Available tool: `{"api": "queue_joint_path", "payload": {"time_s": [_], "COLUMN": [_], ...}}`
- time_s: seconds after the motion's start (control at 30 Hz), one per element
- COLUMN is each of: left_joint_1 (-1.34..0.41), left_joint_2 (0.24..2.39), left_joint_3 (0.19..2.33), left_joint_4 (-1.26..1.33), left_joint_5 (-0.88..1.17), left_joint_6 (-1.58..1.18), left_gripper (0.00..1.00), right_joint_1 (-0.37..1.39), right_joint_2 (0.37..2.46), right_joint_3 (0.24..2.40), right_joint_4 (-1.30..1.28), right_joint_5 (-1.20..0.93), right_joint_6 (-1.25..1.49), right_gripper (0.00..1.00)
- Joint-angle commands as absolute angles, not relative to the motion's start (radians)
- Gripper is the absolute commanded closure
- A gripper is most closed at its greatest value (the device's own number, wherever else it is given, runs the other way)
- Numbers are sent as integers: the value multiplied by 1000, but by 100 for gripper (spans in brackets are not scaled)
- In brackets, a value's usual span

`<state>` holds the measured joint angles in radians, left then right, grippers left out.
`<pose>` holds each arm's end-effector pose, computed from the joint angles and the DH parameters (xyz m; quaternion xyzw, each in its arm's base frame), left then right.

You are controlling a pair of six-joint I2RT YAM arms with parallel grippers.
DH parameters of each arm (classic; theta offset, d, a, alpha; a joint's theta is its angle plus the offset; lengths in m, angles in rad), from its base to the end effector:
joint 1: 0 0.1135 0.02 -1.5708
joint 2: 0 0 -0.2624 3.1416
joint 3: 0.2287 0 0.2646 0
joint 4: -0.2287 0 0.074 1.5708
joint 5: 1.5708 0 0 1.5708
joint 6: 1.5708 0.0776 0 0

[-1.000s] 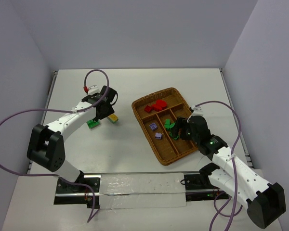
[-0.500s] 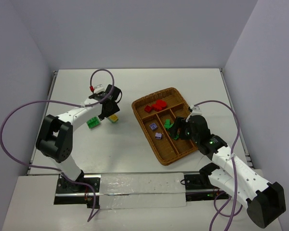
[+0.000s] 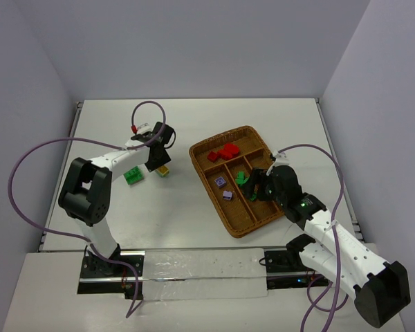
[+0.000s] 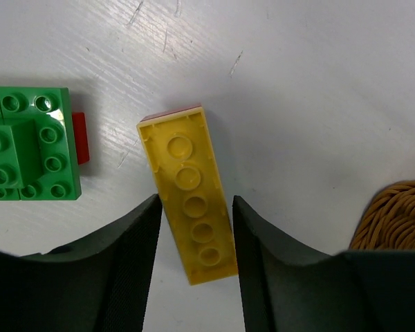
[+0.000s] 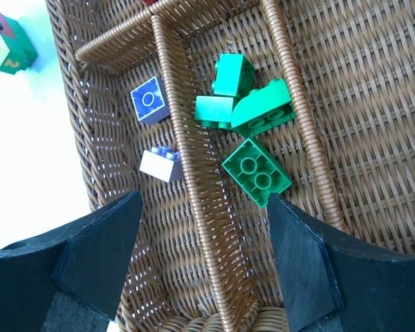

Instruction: Sort the legos into containers by color

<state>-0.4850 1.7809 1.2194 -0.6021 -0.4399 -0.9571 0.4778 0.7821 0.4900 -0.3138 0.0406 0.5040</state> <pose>0.3533 -0.1488 0.1513 -0.2664 0.9189 0.0302 0.2893 0.1990 0.0995 0.1954 0.0210 0.8855 0.2028 0.4176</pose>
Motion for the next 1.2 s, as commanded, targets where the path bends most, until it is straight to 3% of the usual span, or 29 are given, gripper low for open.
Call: {"api": "queue_joint_path", "payload": {"time_s": [0.0,0.07,0.27,0.47,0.83,1.17], "left_joint_1": [-476,-476,-469,-349,-260,-233], "left_joint_2": [1777,1775,1717,1511,1077,992], "left_joint_3": [1250,1249,1253,1147,939,879], "left_joint_4": [-557,-555,-570,-470,-215,-8], "left_joint_5": [-430,-423,-414,-177,436,774], "left_joint_6": [-952,-944,-910,-809,-682,-786], "left_gripper": [58,72,99,100,100,100], "right_joint_1": [474,474,475,474,525,525], "right_joint_2": [787,790,797,840,1031,1316], "right_joint_3": [529,530,535,581,734,912], "right_joint_4": [-268,-267,-254,-207,176,481], "right_joint_5": [41,40,16,-110,-676,-909], "right_joint_6": [503,505,504,498,581,727], "right_gripper": [20,20,20,20,20,19]}}
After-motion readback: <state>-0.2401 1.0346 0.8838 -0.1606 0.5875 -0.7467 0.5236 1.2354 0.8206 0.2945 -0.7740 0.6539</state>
